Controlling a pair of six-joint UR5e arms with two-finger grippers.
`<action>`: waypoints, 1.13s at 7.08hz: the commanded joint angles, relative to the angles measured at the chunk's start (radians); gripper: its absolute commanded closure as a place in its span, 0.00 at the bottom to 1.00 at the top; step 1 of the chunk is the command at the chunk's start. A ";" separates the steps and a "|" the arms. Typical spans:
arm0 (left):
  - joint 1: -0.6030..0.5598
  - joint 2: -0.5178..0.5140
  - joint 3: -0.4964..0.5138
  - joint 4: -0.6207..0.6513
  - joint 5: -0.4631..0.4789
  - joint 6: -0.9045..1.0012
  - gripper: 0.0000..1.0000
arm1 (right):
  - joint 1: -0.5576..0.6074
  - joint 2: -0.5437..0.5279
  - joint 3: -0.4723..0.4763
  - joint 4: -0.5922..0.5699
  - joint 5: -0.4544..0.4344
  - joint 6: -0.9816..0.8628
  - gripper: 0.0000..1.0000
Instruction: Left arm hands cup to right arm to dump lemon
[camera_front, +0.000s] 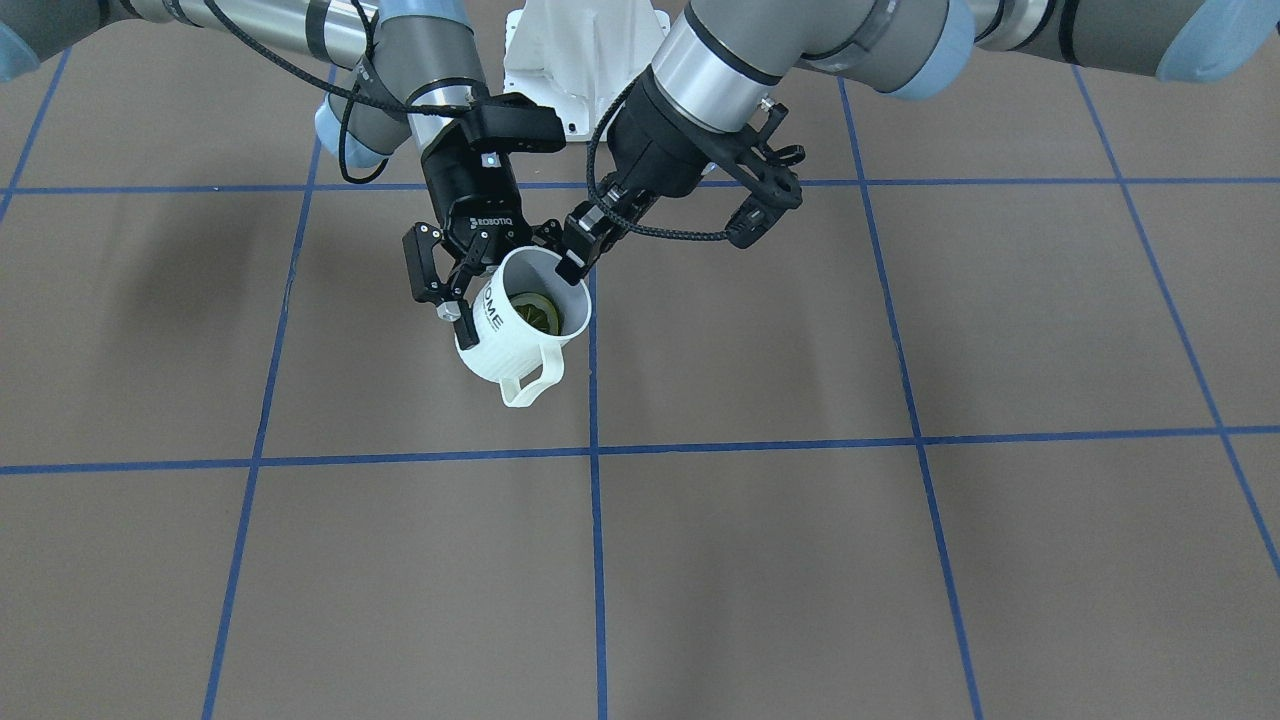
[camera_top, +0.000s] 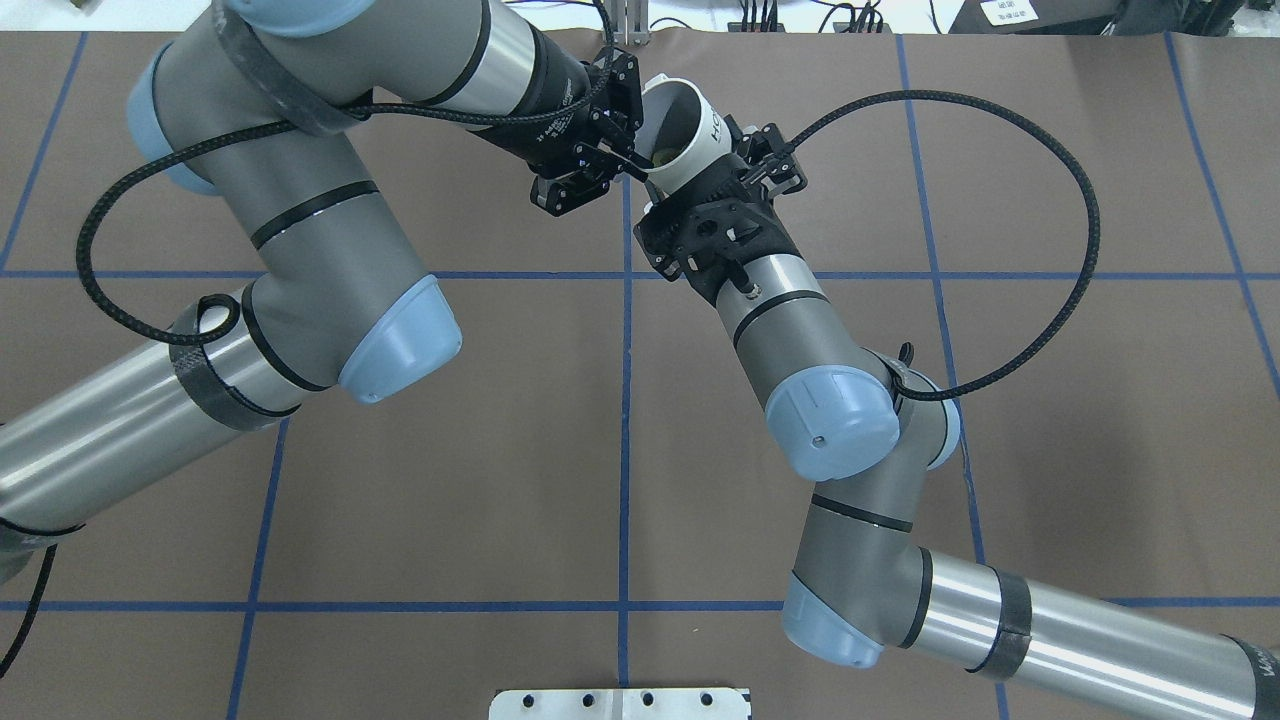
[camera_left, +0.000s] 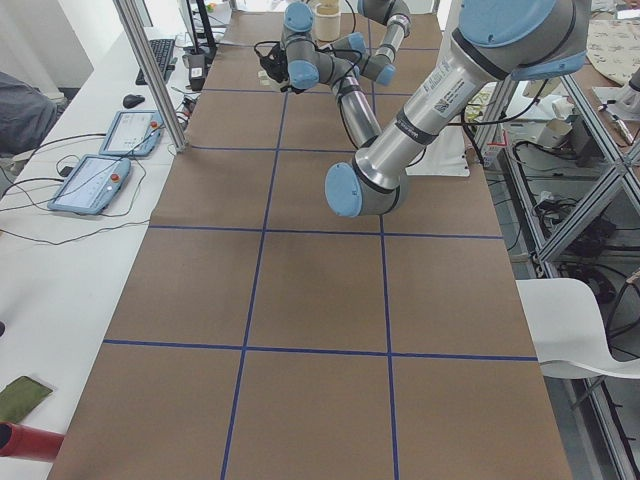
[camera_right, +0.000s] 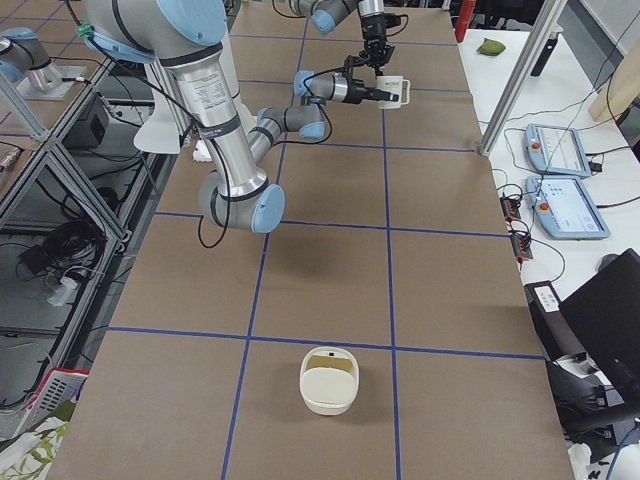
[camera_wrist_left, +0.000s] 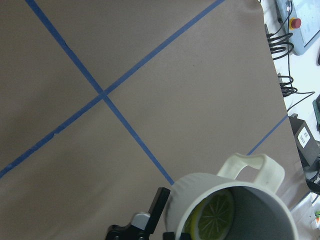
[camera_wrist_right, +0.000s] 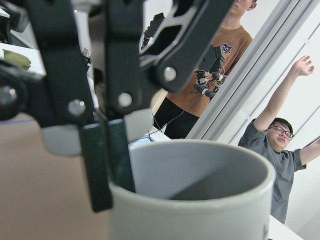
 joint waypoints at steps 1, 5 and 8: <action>0.001 0.001 -0.009 -0.002 -0.012 0.034 0.58 | -0.009 0.004 0.001 -0.002 -0.002 -0.002 0.75; -0.088 0.047 -0.098 0.065 -0.160 0.235 0.00 | -0.006 0.000 0.018 0.011 0.002 0.022 0.97; -0.206 0.134 -0.112 0.180 -0.238 0.577 0.00 | 0.040 -0.022 0.052 0.008 0.023 0.273 1.00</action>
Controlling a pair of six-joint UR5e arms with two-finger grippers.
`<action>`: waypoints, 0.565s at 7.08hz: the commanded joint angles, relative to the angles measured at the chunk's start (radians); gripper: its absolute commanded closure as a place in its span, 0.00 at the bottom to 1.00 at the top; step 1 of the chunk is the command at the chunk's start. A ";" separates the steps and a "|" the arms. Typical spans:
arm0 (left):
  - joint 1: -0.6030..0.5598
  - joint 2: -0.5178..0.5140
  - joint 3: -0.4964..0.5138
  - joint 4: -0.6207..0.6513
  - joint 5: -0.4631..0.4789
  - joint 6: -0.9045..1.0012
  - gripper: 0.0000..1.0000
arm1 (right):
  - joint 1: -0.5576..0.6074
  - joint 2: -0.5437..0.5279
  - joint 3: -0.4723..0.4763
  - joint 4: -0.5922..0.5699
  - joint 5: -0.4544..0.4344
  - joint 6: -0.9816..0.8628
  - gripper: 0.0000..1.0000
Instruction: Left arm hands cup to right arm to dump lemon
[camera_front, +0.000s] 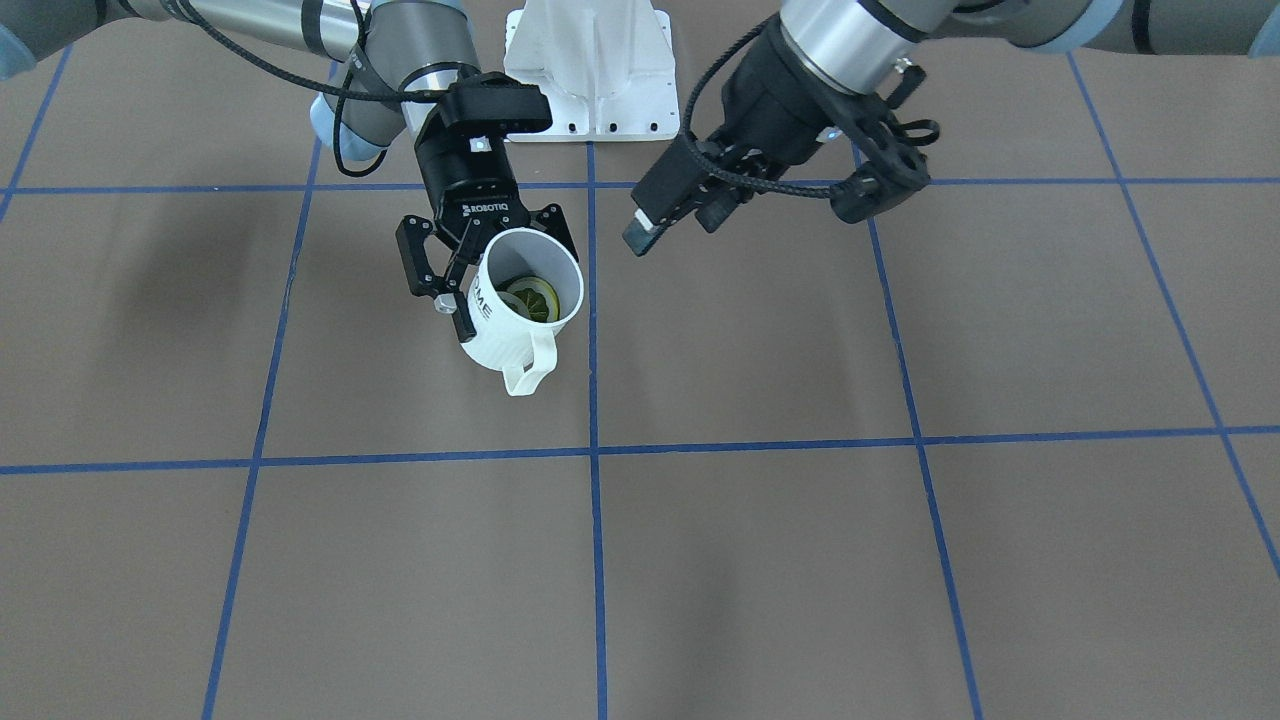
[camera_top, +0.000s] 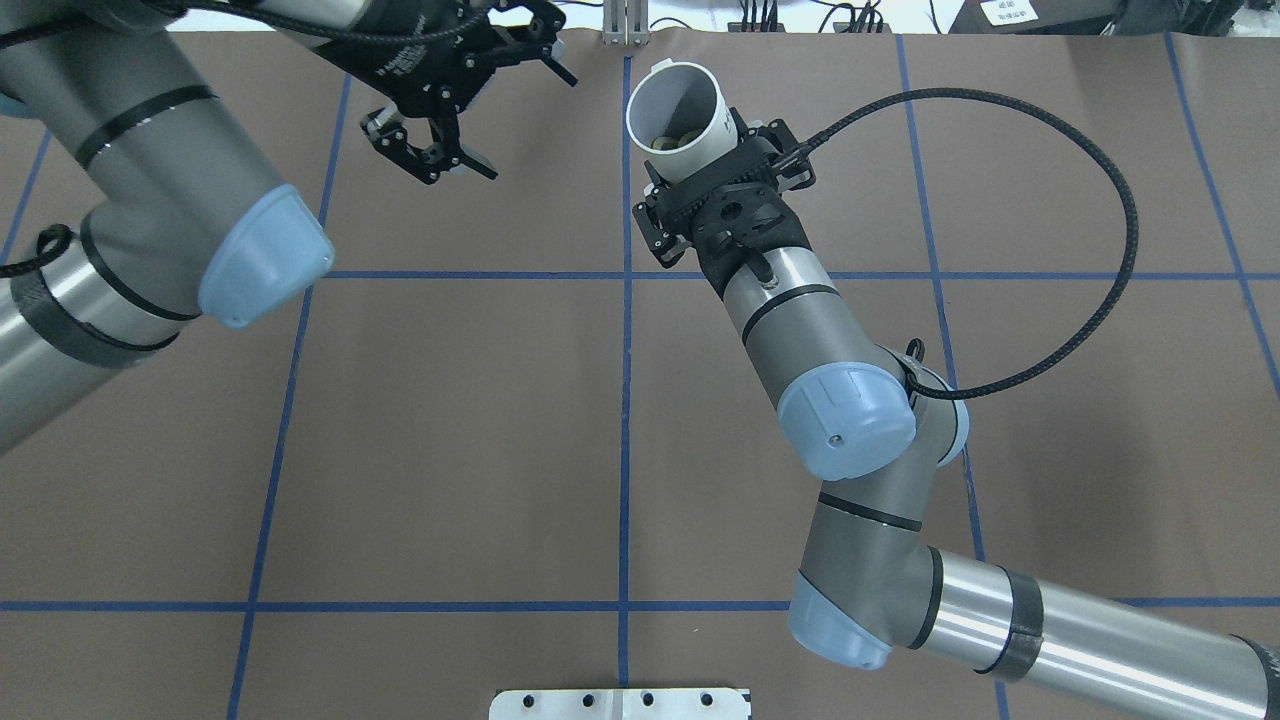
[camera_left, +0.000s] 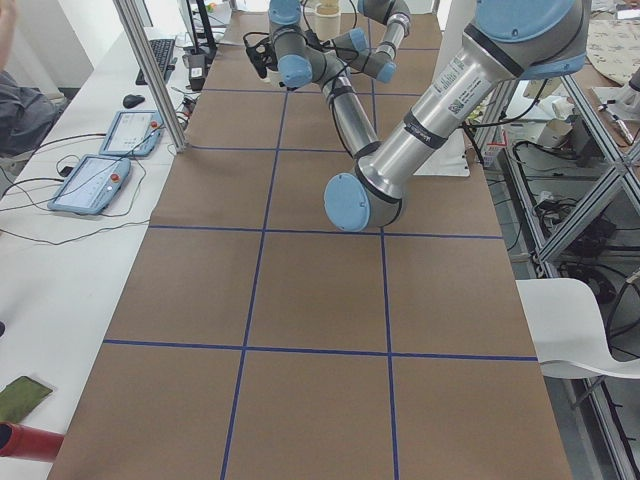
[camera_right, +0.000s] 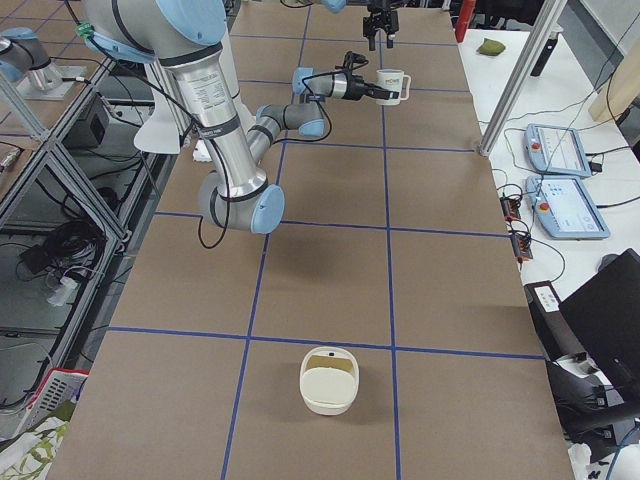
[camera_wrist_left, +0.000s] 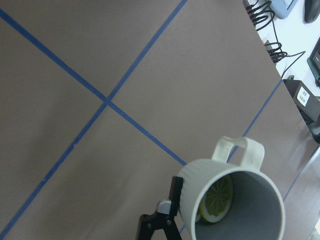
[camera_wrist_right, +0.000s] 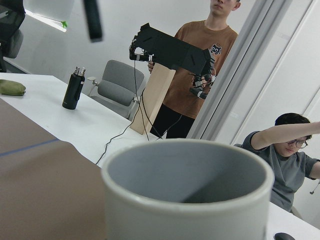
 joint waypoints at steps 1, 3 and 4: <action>-0.053 0.085 -0.025 0.128 -0.018 0.350 0.00 | 0.056 -0.016 0.043 -0.001 0.072 0.124 1.00; -0.127 0.226 -0.119 0.281 -0.018 0.770 0.00 | 0.104 -0.068 0.086 -0.004 0.113 0.230 1.00; -0.160 0.267 -0.125 0.337 -0.005 0.961 0.00 | 0.142 -0.132 0.130 -0.004 0.181 0.232 1.00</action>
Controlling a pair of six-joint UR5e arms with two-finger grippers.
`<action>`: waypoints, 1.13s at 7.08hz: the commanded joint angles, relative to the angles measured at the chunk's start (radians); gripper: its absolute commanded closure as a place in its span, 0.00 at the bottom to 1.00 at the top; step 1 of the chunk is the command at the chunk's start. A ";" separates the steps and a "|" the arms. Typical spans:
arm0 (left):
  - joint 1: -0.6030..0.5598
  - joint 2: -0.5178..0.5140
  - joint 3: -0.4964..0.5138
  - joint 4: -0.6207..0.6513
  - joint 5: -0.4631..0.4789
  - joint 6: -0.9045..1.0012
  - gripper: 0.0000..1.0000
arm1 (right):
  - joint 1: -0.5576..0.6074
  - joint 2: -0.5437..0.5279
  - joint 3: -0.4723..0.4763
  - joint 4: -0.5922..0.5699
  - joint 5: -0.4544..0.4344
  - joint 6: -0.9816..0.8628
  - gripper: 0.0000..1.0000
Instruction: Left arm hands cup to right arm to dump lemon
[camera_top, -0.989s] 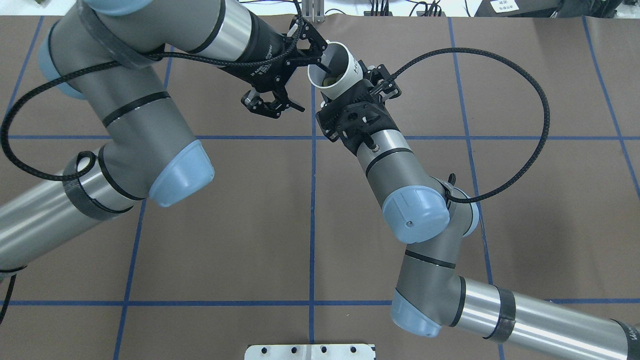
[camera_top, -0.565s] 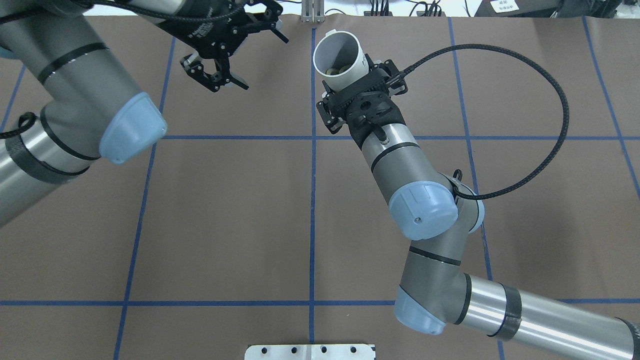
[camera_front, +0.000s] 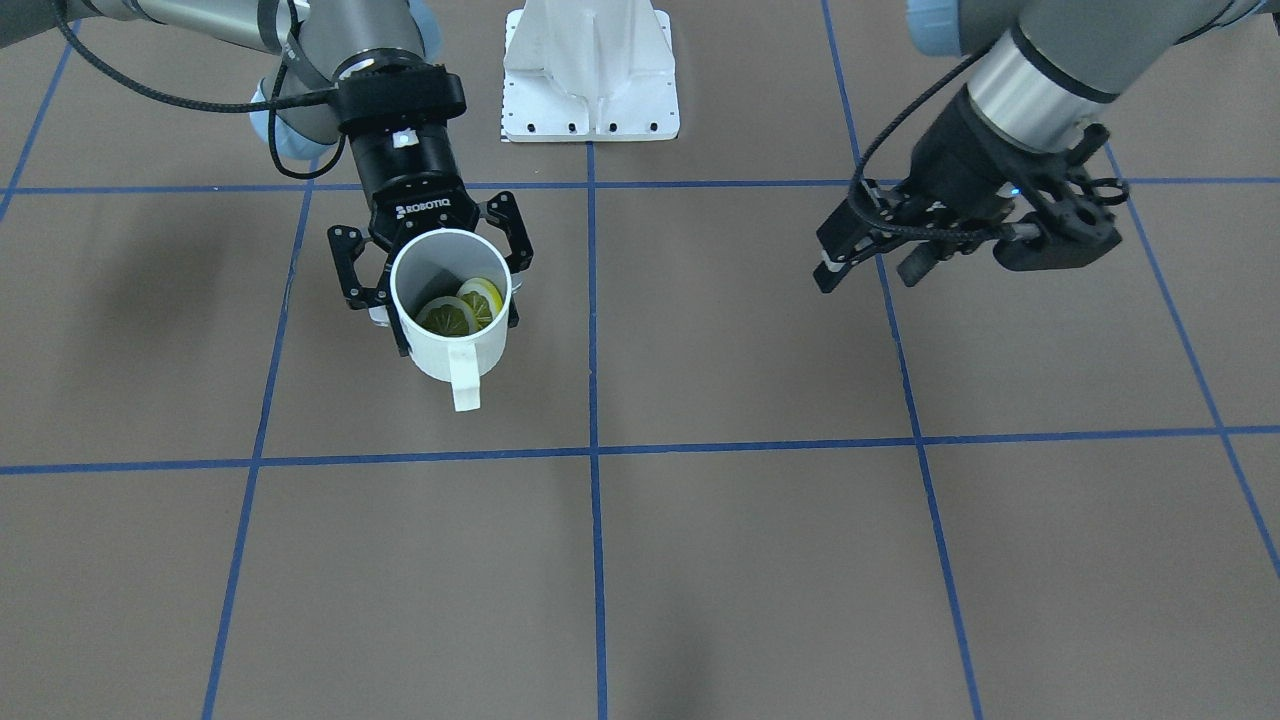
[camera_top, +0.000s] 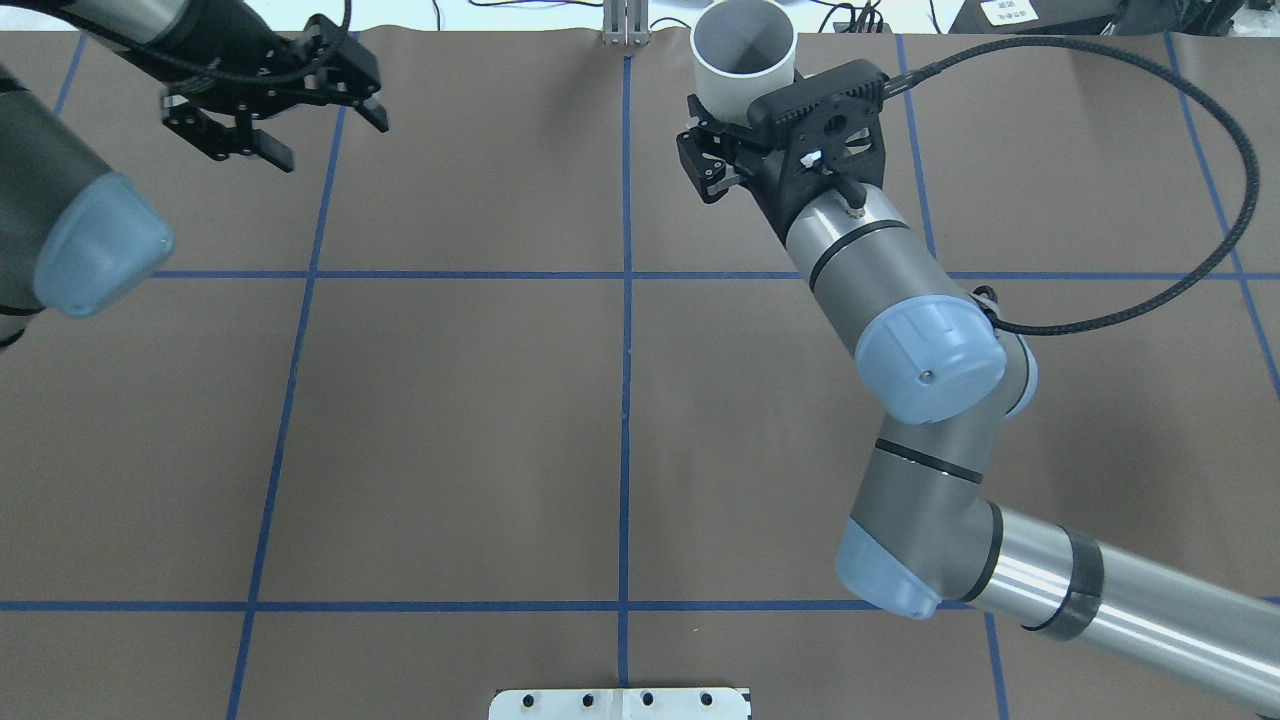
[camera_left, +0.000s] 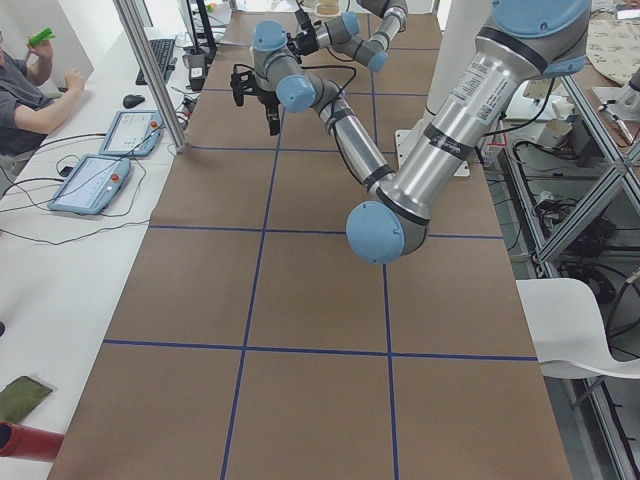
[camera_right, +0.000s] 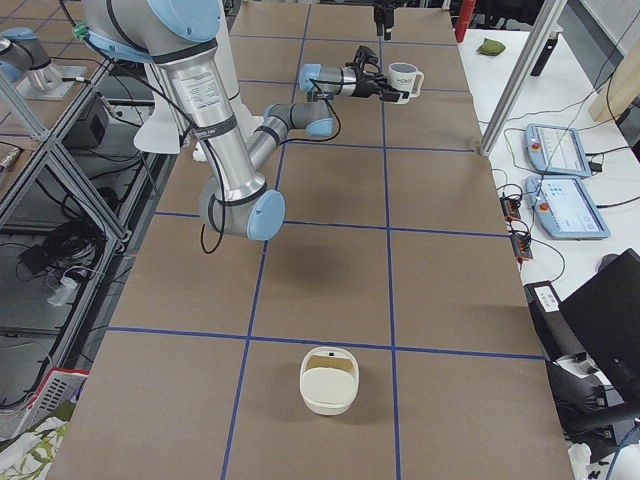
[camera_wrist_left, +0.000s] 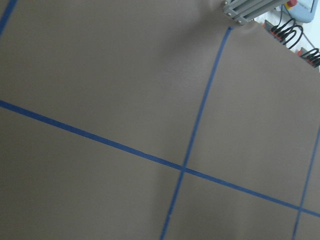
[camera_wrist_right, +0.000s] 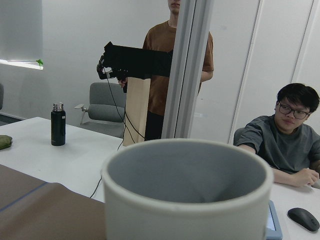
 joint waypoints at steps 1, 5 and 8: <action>-0.082 0.118 -0.020 0.080 0.015 0.401 0.00 | 0.067 -0.123 0.088 0.001 0.099 0.021 1.00; -0.249 0.264 0.009 0.082 0.015 0.821 0.00 | 0.170 -0.374 0.242 0.004 0.207 0.125 1.00; -0.251 0.266 0.035 0.082 0.015 0.833 0.00 | 0.205 -0.673 0.270 0.294 0.208 0.258 1.00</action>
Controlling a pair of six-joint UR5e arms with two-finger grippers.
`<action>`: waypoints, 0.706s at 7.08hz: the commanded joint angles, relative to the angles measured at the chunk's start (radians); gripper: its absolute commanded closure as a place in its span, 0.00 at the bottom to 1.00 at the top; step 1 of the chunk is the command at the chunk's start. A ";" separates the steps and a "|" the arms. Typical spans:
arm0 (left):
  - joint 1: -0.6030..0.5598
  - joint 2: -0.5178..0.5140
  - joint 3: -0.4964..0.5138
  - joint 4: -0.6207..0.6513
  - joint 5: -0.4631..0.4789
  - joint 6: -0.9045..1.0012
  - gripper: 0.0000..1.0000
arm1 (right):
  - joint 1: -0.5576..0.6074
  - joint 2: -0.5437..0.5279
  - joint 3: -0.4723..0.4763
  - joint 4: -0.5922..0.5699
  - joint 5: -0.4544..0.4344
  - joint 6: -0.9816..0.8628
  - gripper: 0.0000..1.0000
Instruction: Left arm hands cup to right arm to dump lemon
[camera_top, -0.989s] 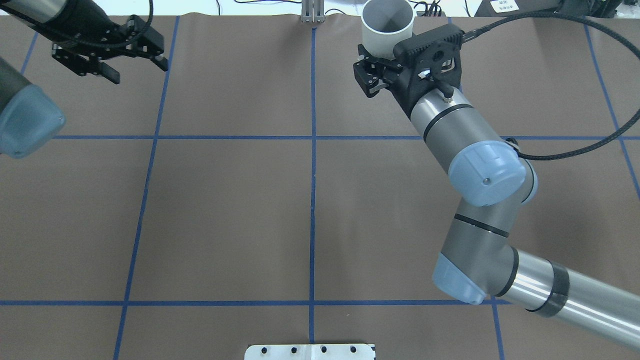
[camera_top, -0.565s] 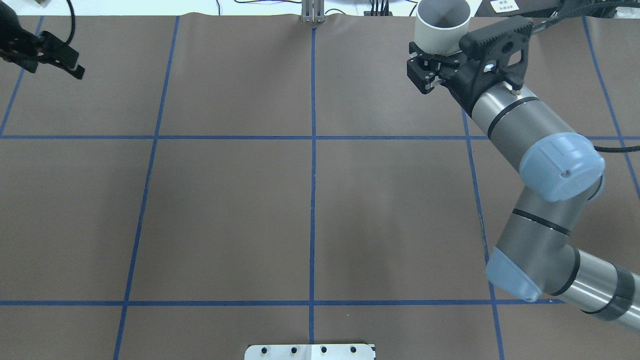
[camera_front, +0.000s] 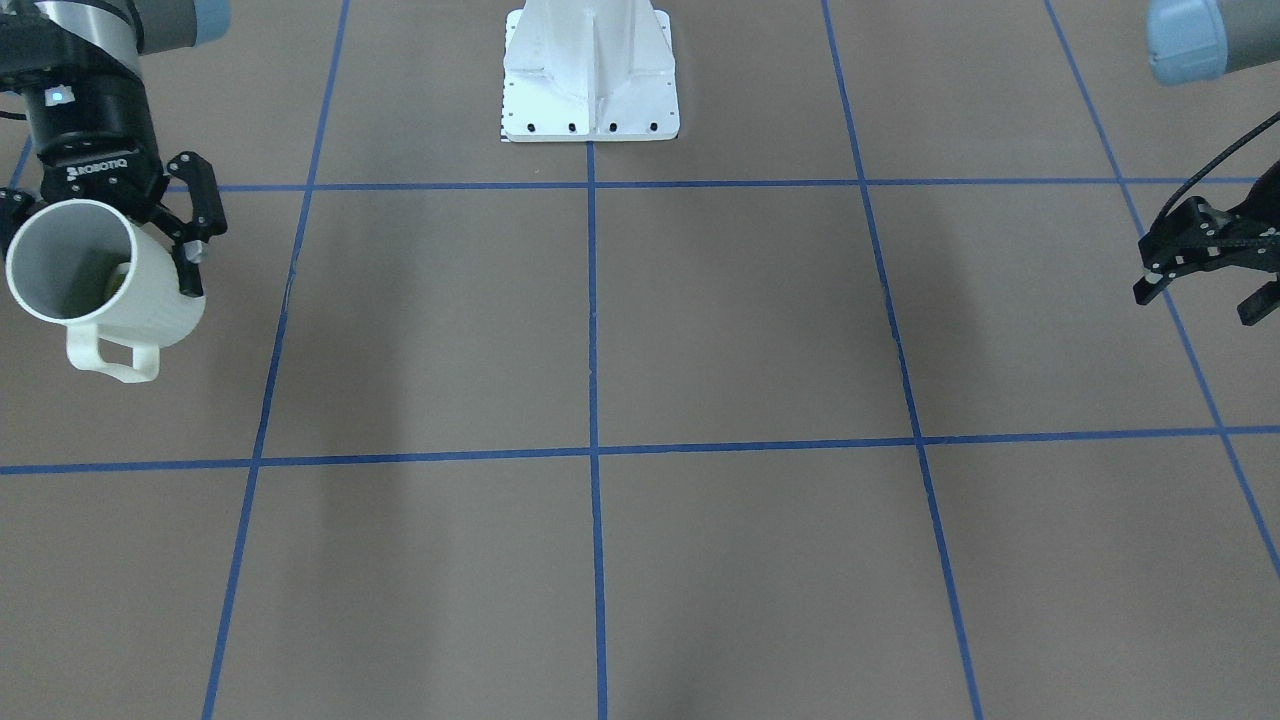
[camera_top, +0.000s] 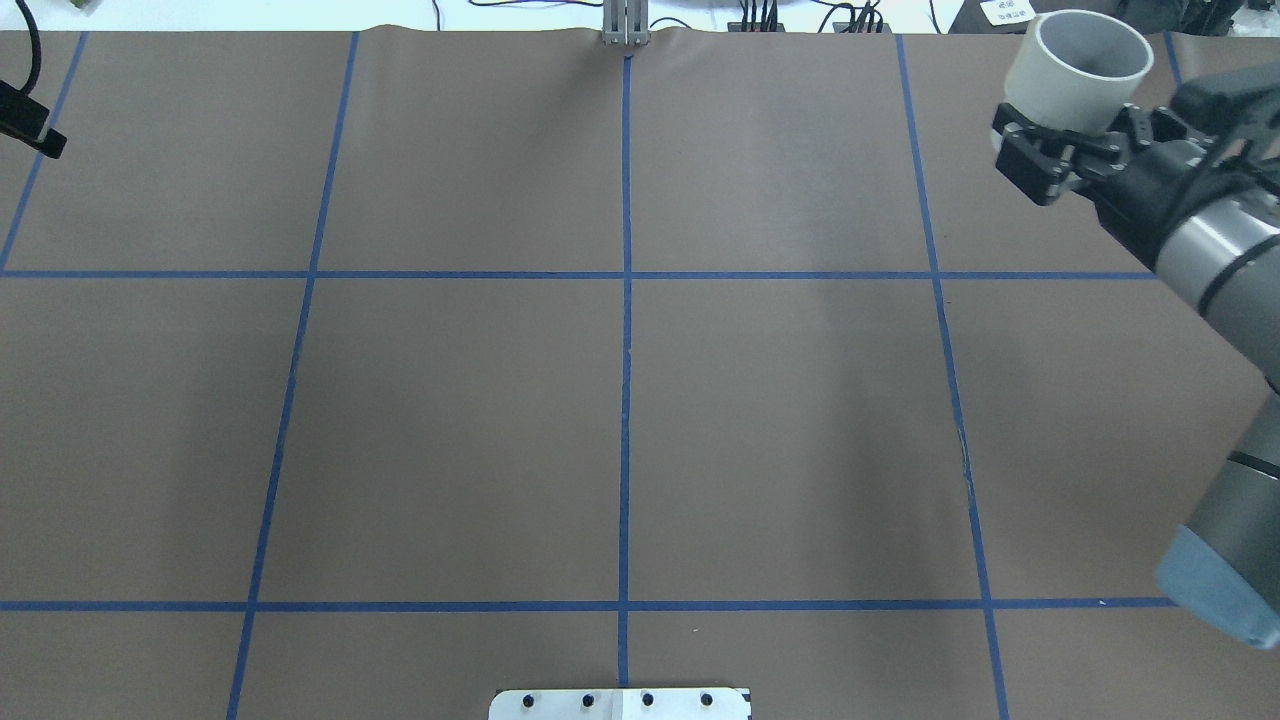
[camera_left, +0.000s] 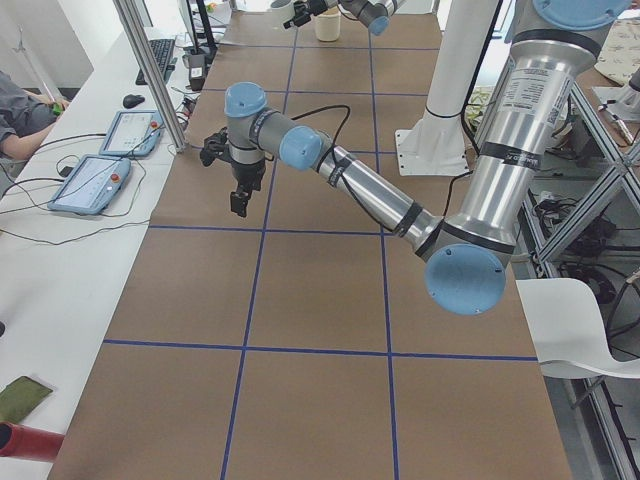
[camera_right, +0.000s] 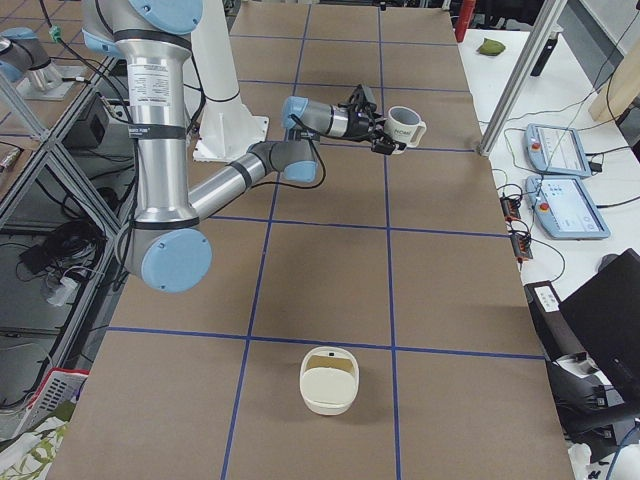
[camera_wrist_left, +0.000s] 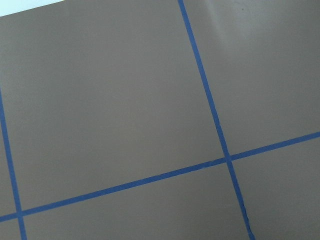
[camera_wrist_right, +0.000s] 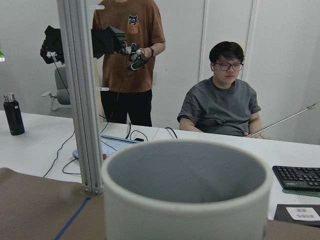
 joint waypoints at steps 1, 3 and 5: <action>-0.025 0.009 0.042 0.002 -0.002 0.105 0.00 | 0.026 -0.214 -0.002 0.231 0.002 0.021 1.00; -0.031 0.009 0.055 0.002 -0.003 0.132 0.00 | 0.052 -0.337 -0.121 0.496 0.002 0.129 1.00; -0.030 0.007 0.055 0.002 -0.003 0.131 0.00 | 0.088 -0.351 -0.317 0.742 0.002 0.247 1.00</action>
